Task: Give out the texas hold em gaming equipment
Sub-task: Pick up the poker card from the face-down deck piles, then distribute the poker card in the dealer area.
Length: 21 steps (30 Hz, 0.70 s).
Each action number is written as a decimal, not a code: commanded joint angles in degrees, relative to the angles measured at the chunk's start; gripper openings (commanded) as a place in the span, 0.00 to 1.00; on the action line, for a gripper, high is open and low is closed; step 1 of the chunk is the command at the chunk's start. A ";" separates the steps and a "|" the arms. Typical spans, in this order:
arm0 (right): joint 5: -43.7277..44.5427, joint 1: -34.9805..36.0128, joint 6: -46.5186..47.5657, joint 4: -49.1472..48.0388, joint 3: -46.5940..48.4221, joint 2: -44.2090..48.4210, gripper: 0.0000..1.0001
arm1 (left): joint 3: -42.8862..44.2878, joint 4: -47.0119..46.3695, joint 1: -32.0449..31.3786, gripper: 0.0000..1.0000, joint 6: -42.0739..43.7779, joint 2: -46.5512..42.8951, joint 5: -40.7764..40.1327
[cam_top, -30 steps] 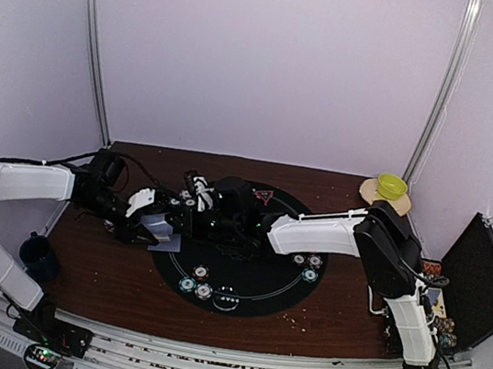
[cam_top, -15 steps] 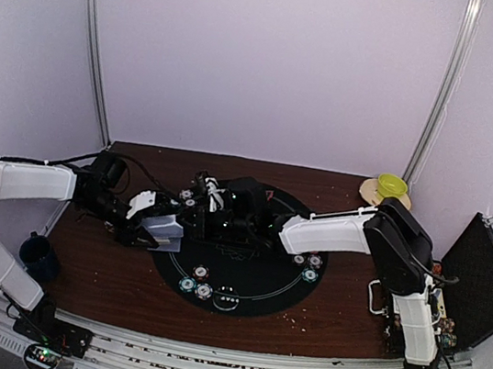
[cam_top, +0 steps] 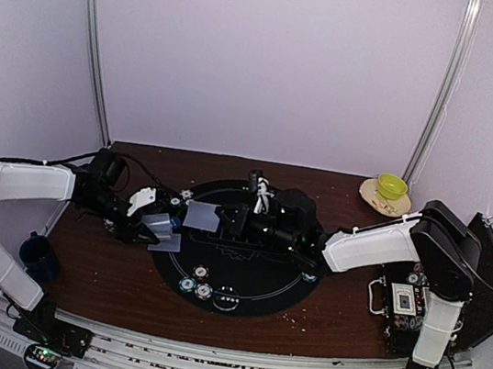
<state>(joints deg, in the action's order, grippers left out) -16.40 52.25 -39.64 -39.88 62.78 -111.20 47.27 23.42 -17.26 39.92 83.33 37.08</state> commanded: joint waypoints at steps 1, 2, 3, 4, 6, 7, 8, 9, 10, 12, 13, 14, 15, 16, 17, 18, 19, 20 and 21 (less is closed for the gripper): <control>14.23 1.22 -6.63 -10.54 -9.44 6.24 0.00 | -0.07 -2.93 -0.32 0.44 -1.25 -1.11 -0.07; 17.45 1.98 -7.07 -10.67 -11.60 7.44 0.00 | -0.08 -3.04 -0.32 0.44 -1.27 -1.10 -0.20; 21.26 3.11 -7.42 -10.74 -13.43 8.60 0.00 | -0.09 -3.05 -0.31 0.44 -1.36 -1.21 -0.23; 24.69 4.24 -7.85 -11.35 -15.47 9.48 0.00 | -0.07 -3.08 -0.30 0.44 -1.44 -1.30 -0.26; 31.05 6.28 -10.53 -12.89 -20.39 11.52 0.00 | -0.21 -3.10 -0.32 0.44 -1.50 -1.62 -0.27; 34.12 7.28 -12.17 -14.36 -22.78 12.11 0.00 | -0.16 -3.07 -0.32 0.44 -1.53 -1.82 -0.27; 37.43 8.47 -14.04 -15.80 -25.06 12.73 0.00 | -0.19 -3.09 -0.32 0.44 -1.64 -1.89 -0.32; 40.58 9.87 -15.63 -17.43 -27.43 13.21 0.00 | -0.17 -3.18 -0.31 0.44 -1.81 -2.06 -0.49; 43.90 11.28 -17.05 -18.89 -29.57 13.64 0.00 | -0.18 -3.28 -0.31 0.44 -1.98 -2.17 -0.60; 51.56 14.76 -19.52 -19.09 -32.10 14.20 0.00 | -0.26 -3.22 -0.32 0.44 -2.04 -2.44 -0.61; 55.36 16.77 -20.40 -18.79 -32.72 14.14 0.00 | -0.25 -3.27 -0.28 0.44 -2.15 -2.59 -0.57; 59.38 18.85 -21.07 -18.04 -32.91 13.90 0.00 | -0.27 -3.24 -0.29 0.44 -2.20 -2.64 -0.59; 63.02 20.85 -21.98 -17.18 -32.98 13.44 0.00 | -0.18 -3.27 -0.31 0.44 -2.30 -2.65 -0.58; 67.00 22.86 -23.22 -16.11 -32.79 12.84 0.00 | -0.12 -3.32 -0.31 0.44 -2.38 -2.65 -0.65; 70.57 24.65 -24.59 -15.19 -32.50 12.06 0.00 | -0.12 -3.34 -0.32 0.44 -2.45 -2.57 -0.67; 74.47 26.49 -26.62 -14.21 -32.34 11.16 0.00 | -0.07 -3.33 -0.32 0.44 -2.48 -2.52 -0.64; 76.65 27.50 -29.05 -12.99 -32.05 10.20 0.00 | -0.10 -3.36 -0.32 0.44 -2.48 -2.41 -0.61; 78.32 28.35 -31.90 -11.82 -31.80 8.96 0.00 | -0.09 -3.31 -0.30 0.44 -2.46 -2.39 -0.61; 79.85 29.15 -34.52 -10.31 -31.54 7.85 0.00 | -0.07 -3.36 -0.28 0.44 -2.54 -2.38 -0.62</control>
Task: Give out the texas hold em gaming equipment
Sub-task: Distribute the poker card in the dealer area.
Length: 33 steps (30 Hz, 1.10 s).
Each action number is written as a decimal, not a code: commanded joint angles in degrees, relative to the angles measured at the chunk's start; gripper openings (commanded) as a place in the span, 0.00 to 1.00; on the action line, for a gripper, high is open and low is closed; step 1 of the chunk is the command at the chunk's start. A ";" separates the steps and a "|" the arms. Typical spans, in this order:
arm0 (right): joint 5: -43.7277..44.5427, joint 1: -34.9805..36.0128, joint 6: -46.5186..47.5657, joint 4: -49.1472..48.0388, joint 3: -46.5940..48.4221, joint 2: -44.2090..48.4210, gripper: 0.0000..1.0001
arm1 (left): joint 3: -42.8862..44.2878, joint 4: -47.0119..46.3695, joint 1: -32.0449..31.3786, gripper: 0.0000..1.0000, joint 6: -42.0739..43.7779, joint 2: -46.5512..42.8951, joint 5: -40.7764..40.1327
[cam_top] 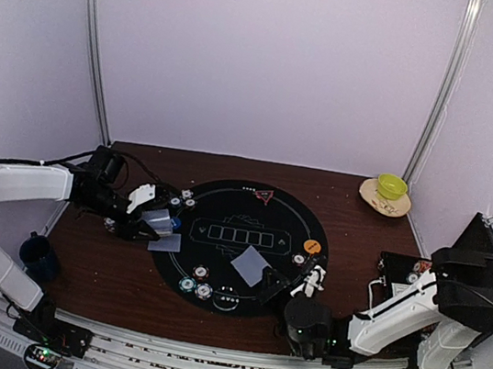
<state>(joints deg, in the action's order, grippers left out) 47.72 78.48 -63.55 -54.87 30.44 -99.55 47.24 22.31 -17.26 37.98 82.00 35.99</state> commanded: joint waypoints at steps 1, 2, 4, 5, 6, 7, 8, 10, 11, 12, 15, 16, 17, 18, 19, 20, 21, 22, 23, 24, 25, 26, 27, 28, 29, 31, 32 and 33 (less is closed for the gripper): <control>17.32 3.78 -12.56 5.64 1.15 -4.80 0.00 | -0.05 -2.26 -0.32 0.44 -0.59 -1.05 0.49; 18.93 4.48 -14.76 7.42 1.65 -5.78 0.00 | -0.09 -2.33 -0.32 0.44 -0.55 -1.11 0.49; 21.50 5.60 -21.33 15.04 3.87 -7.25 0.00 | -0.19 -2.30 -0.30 0.44 -0.56 -1.29 0.59; 21.87 5.98 -24.48 19.04 5.04 -7.89 0.00 | -0.26 -2.28 -0.32 0.44 -0.47 -1.38 0.58; 23.65 6.44 -28.39 23.88 6.35 -8.57 0.00 | -0.27 -2.30 -0.26 0.44 -0.45 -1.52 0.59; 24.76 6.77 -32.36 28.11 7.64 -9.23 0.00 | -0.31 -2.34 -0.31 0.44 -0.37 -1.64 0.53; 24.98 6.85 -35.51 31.88 8.78 -9.95 0.00 | -0.39 -2.30 -0.31 0.44 -0.36 -1.73 0.57; 24.74 6.94 -38.95 36.39 11.00 -11.21 0.00 | -0.40 -2.31 -0.27 0.44 -0.28 -1.84 0.58; 24.55 6.95 -39.74 37.33 11.43 -11.76 0.00 | -0.40 -2.27 -0.32 0.44 -0.27 -1.84 0.60; 24.15 6.95 -40.39 38.01 11.79 -12.21 0.00 | -0.40 -2.33 -0.31 0.44 -0.27 -1.84 0.58; 22.93 7.21 -41.89 38.29 12.01 -13.41 0.00 | -0.40 -2.32 -0.31 0.44 -0.28 -1.75 0.53; 22.51 7.28 -42.76 38.93 12.21 -13.78 0.00 | -0.40 -2.28 -0.31 0.44 -0.26 -1.75 0.45; 22.42 7.44 -43.32 39.39 12.27 -14.01 0.00 | -0.42 -2.29 -0.32 0.44 -0.27 -1.75 0.50; 22.41 7.62 -43.74 39.72 12.46 -14.34 0.00 | -0.40 -2.33 -0.32 0.44 -0.27 -1.75 0.53; 22.39 7.69 -44.87 41.22 13.12 -14.62 0.00 | -0.41 -2.30 -0.28 0.44 -0.27 -1.72 0.49; 22.41 7.74 -45.61 42.72 13.80 -15.02 0.00 | -0.40 -2.28 -0.27 0.44 -0.27 -1.67 0.43; 22.39 7.76 -45.57 43.31 14.27 -15.48 0.00 | -0.40 -2.29 -0.30 0.44 -0.32 -1.67 0.28; 21.66 7.83 -45.48 43.67 14.76 -15.87 0.00 | -0.40 -2.29 -0.31 0.44 -0.28 -1.66 0.23; 20.80 7.83 -45.52 43.71 15.02 -16.19 0.00 | -0.44 -2.27 -0.32 0.44 -0.28 -1.71 0.16; 20.48 7.83 -45.47 43.47 15.21 -16.47 0.00 | -0.40 -2.34 -0.32 0.44 -0.32 -1.75 0.14; 20.01 7.83 -45.23 43.16 15.47 -16.73 0.00 | -0.42 -2.35 -0.32 0.44 -0.32 -1.80 0.14; 19.66 7.83 -44.88 42.93 15.67 -16.94 0.00 | -0.40 -2.39 -0.32 0.44 -0.35 -1.69 0.06; 19.42 7.91 -44.76 42.84 15.89 -17.10 0.00 | -0.40 -2.41 -0.31 0.44 -0.36 -1.67 0.05; 19.20 7.98 -44.65 42.95 16.05 -17.13 0.01 | -0.33 -2.38 -0.30 0.44 -0.36 -1.54 0.01; 19.09 8.11 -44.70 43.26 16.36 -17.23 0.03 | -0.31 -2.36 -0.32 0.44 -0.36 -1.45 0.04; 18.99 8.46 -45.44 45.03 17.21 -17.32 0.07 | -0.31 -2.39 -0.26 0.44 -0.28 -1.32 0.05; 19.01 8.59 -46.17 46.27 17.85 -17.45 0.11 | -0.31 -2.42 -0.31 0.44 -0.27 -1.31 0.05; 18.99 8.70 -46.61 47.81 18.51 -17.62 0.14 | -0.33 -2.43 -0.32 0.44 -0.28 -1.38 0.07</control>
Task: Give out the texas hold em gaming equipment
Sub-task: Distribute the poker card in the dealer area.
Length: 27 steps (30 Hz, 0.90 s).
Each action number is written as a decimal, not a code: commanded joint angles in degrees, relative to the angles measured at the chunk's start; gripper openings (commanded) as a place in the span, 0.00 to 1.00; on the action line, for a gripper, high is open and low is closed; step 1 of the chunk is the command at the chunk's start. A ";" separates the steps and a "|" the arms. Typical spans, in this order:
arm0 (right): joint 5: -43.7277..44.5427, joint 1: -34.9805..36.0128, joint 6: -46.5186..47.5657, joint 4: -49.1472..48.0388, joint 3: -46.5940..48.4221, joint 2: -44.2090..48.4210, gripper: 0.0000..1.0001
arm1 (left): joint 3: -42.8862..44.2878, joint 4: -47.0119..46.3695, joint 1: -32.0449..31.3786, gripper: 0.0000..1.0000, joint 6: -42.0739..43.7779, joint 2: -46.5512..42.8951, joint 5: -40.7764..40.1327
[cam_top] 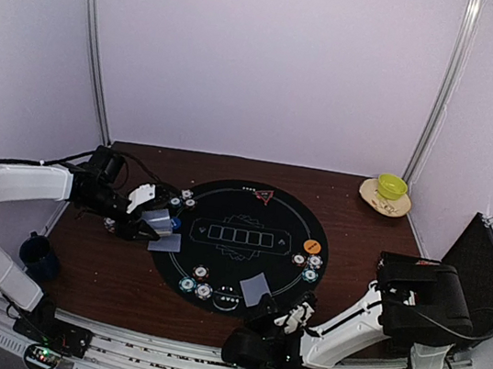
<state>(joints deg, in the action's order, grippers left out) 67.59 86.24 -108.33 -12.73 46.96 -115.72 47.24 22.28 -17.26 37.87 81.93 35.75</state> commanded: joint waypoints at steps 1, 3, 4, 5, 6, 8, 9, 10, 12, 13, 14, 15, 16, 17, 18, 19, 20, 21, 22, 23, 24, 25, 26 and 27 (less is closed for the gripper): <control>-0.88 1.07 -2.20 7.08 2.60 -1.55 0.17 | -0.31 -2.42 -0.28 0.44 -0.11 -1.35 0.37; -0.97 1.19 -2.93 9.23 3.56 -1.80 0.21 | -0.35 -2.40 -0.27 0.44 -0.13 -1.34 0.38; -1.04 1.21 -3.20 9.89 3.77 -1.79 0.21 | -0.40 -2.42 -0.30 0.44 -0.04 -1.38 0.38; -1.12 1.21 -3.51 10.97 4.02 -1.87 0.22 | -0.40 -2.42 -0.31 0.44 -0.03 -1.42 0.34; -1.25 1.21 -3.70 11.48 4.14 -1.82 0.23 | -0.40 -2.42 -0.32 0.44 -0.09 -1.50 0.28; -1.49 1.30 -3.87 12.11 4.12 -1.44 0.26 | -0.40 -2.40 -0.32 0.44 -0.03 -1.60 0.30; -1.65 1.30 -3.90 12.56 4.01 -1.24 0.27 | -0.41 -2.42 -0.28 0.44 -0.11 -1.60 0.29; -1.94 1.30 -4.04 13.24 4.05 -0.96 0.29 | -0.40 -2.41 -0.32 0.44 -0.16 -1.53 0.26; -2.43 1.35 -5.14 16.05 4.14 -0.26 0.32 | -0.40 -2.42 -0.29 0.44 -0.16 -1.51 0.18; -2.49 1.35 -5.40 17.28 4.13 0.12 0.34 | -0.35 -2.35 -0.30 0.44 -0.15 -1.51 0.12; -2.47 1.39 -5.85 18.49 4.03 0.55 0.36 | -0.32 -2.39 -0.32 0.44 -0.18 -1.51 0.11; -2.54 1.39 -6.21 19.31 3.67 1.13 0.39 | -0.31 -2.42 -0.31 0.44 -0.23 -1.58 0.04; -2.57 1.39 -6.20 19.69 3.33 1.84 0.41 | -0.31 -2.39 -0.32 0.44 -0.25 -1.60 0.03; -2.68 1.39 -5.78 19.75 2.90 2.52 0.47 | -0.35 -2.39 -0.29 0.44 -0.18 -1.69 0.00; -2.79 1.40 -5.04 19.81 2.67 3.17 0.50 | -0.39 -2.42 -0.32 0.44 -0.16 -1.69 -0.02; -2.88 1.39 -3.87 20.00 2.60 3.79 0.53 | -0.40 -2.42 -0.24 0.44 -0.16 -1.75 -0.10; -3.01 1.39 -3.12 20.83 2.80 4.39 0.57 | -0.40 -2.40 -0.29 0.44 -0.16 -1.77 -0.15; -3.06 1.39 -2.39 21.59 3.00 5.03 0.60 | -0.40 -2.38 -0.32 0.44 -0.17 -1.73 -0.19; -3.16 1.39 -1.31 22.50 3.27 5.70 0.64 | -0.42 -2.38 -0.31 0.44 -0.21 -1.81 -0.23; -3.09 1.39 0.14 23.36 3.53 6.83 0.66 | -0.40 -2.40 -0.32 0.44 -0.17 -1.86 -0.32; -2.76 1.35 1.62 24.61 3.98 7.89 0.69 | -0.40 -2.37 -0.32 0.44 -0.12 -1.94 -0.33; -2.24 1.31 3.26 25.95 4.33 9.25 0.71 | -0.35 -2.23 -0.30 0.44 -0.08 -1.93 -0.25; -1.43 1.23 4.47 27.37 4.73 10.89 0.73 | -0.33 -2.12 -0.32 0.44 -0.07 -1.87 -0.17; -0.65 1.04 6.07 28.55 4.85 12.52 0.75 | -0.31 -2.11 -0.27 0.44 -0.14 -1.86 -0.15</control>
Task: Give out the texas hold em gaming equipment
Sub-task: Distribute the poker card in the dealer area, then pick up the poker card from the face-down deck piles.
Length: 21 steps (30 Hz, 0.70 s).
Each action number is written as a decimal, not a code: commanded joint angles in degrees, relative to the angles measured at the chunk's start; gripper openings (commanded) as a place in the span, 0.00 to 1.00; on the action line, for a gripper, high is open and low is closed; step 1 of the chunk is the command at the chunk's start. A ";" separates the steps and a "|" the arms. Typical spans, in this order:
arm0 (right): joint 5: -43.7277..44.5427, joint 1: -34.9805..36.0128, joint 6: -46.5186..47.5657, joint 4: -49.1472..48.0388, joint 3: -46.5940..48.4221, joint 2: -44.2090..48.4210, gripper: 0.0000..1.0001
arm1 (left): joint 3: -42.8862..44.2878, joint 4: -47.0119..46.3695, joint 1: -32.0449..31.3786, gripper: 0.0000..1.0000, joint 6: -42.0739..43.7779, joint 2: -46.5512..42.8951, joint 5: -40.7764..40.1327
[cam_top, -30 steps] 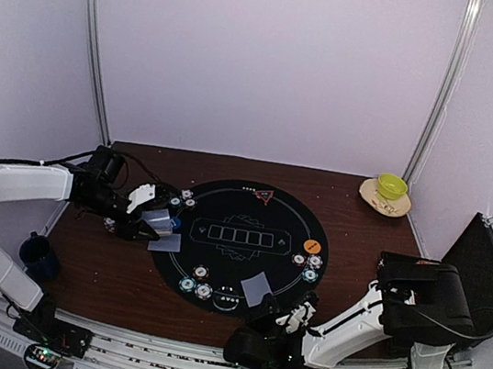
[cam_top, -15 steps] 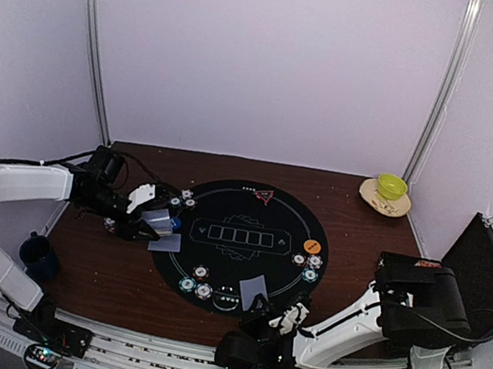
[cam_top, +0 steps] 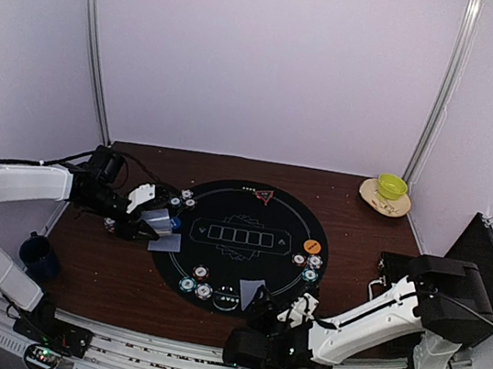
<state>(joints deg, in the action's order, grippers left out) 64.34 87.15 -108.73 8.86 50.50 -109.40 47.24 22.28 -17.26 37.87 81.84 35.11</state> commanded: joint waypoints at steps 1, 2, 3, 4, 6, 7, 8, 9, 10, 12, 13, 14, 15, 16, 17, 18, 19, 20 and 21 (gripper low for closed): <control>3.37 -0.10 7.81 7.86 1.22 8.23 0.77 | -0.31 -2.05 -0.30 0.44 -0.02 -1.78 0.56; 4.17 -0.40 9.57 7.83 0.87 10.09 0.77 | -0.23 -1.99 -0.32 0.44 -0.03 -1.84 0.57; 4.14 -0.90 13.73 6.07 0.25 12.26 0.78 | -0.16 -1.77 -0.32 0.44 -0.05 -1.90 0.57; 2.93 -1.91 19.33 2.74 -0.50 14.38 0.79 | -0.07 -1.69 -0.32 0.44 0.06 -1.99 0.66; -2.39 -5.04 33.26 -6.75 -2.92 18.59 0.81 | 0.00 -1.54 -0.31 0.44 0.18 -2.17 0.66; -7.22 -7.40 42.83 -15.03 -4.22 20.23 0.82 | 0.04 -1.55 -0.24 0.44 0.19 -2.21 0.54; -12.17 -9.91 46.44 -19.67 -5.25 21.72 0.82 | 0.16 -1.41 -0.31 0.44 0.19 -2.19 0.45; -18.44 -12.69 52.60 -23.17 -5.70 22.59 0.83 | 0.32 -1.38 -0.32 0.44 0.23 -2.13 0.28; -24.24 -15.41 56.68 -25.78 -5.45 23.02 0.84 | 0.50 -1.28 -0.31 0.44 0.27 -2.05 0.17; -32.87 -19.79 63.03 -25.41 -1.92 22.41 0.84 | 0.88 -1.04 -0.32 0.44 0.28 -1.91 -0.03; -36.69 -21.12 67.62 -24.48 1.06 21.45 0.85 | 1.18 -0.83 -0.31 0.44 0.34 -1.80 -0.08; -40.09 -22.40 70.61 -21.60 5.13 19.74 0.87 | 1.57 -0.64 -0.32 0.44 0.43 -1.71 -0.10; -43.28 -23.85 73.34 -17.64 9.69 17.66 0.88 | 2.00 -0.47 -0.32 0.44 0.45 -1.58 -0.15; -47.39 -24.44 76.60 -14.44 14.64 14.91 0.89 | 2.44 -0.13 -0.32 0.44 0.60 -1.40 -0.12; -50.85 -25.14 78.87 -10.56 19.30 12.33 0.89 | 2.80 0.10 -0.38 0.44 0.70 -1.22 -0.10; -53.33 -25.64 80.66 -7.60 23.85 9.53 0.90 | 3.21 0.44 -0.35 0.44 0.84 -0.98 -0.07; -56.47 -26.19 82.38 -5.89 27.35 6.94 0.90 | 3.73 0.78 -0.47 0.44 1.03 -0.80 -0.05; -59.14 -26.44 83.66 -4.87 31.28 4.92 0.90 | 4.07 1.00 -0.56 0.44 1.22 -0.73 -0.05; -60.67 -26.70 84.25 -5.14 32.99 2.77 0.90 | 4.35 1.13 -0.70 0.44 1.23 -0.72 0.00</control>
<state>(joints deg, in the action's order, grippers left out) 19.57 61.47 -36.77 -3.16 74.63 -100.42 48.51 23.59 -17.37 38.02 81.21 34.44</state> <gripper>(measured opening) 0.900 0.522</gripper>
